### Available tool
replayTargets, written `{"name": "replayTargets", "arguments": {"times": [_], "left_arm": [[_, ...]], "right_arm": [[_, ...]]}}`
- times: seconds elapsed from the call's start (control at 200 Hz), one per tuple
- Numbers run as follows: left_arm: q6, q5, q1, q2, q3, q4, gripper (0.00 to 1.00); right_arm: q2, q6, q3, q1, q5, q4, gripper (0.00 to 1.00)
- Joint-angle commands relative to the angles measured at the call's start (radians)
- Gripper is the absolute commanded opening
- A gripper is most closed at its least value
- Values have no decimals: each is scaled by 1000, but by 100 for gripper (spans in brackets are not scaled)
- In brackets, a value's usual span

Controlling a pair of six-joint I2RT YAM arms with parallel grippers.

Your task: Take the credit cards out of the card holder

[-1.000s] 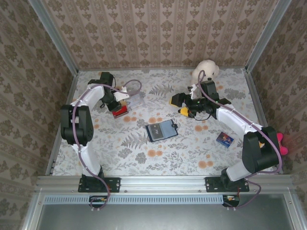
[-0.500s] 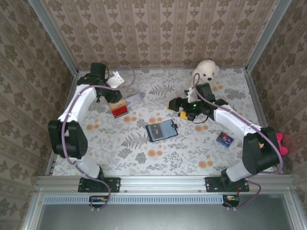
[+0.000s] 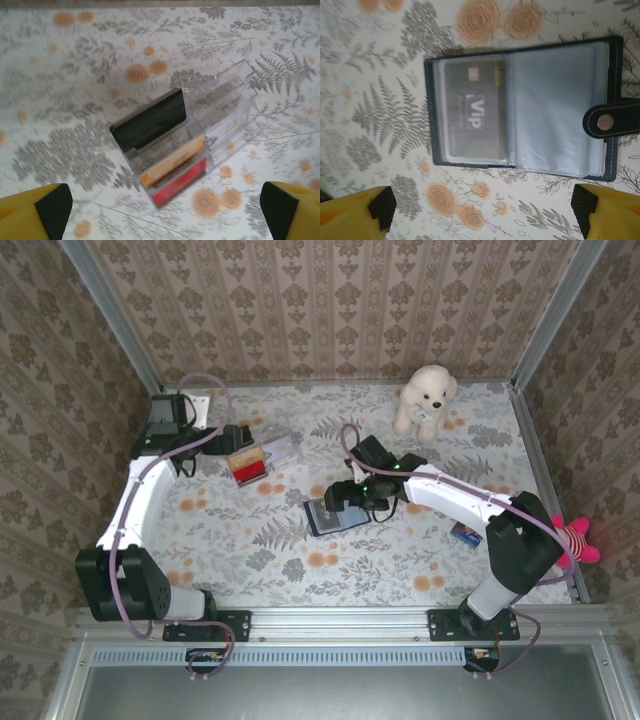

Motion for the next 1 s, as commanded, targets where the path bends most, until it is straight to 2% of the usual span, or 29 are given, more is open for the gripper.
{"name": "replayTargets", "arguments": {"times": [0.0, 0.18, 0.4, 0.605, 0.815, 0.995], "left_arm": [[-231, 118, -1, -100, -96, 90, 100], [-403, 128, -14, -263, -269, 174, 100], [-545, 161, -43, -335, -336, 103, 100], [-588, 118, -186, -289, -354, 78, 98], [-676, 116, -351, -180, -349, 128, 90], [-749, 114, -482, -61, -325, 172, 74]], "right_arm": [[27, 3, 30, 21, 83, -37, 93], [89, 54, 63, 21, 92, -16, 94], [185, 107, 114, 19, 118, 5, 94], [224, 148, 104, 21, 114, -1, 93], [224, 218, 38, 21, 53, 35, 90], [212, 305, -23, 33, 12, 82, 88]]}}
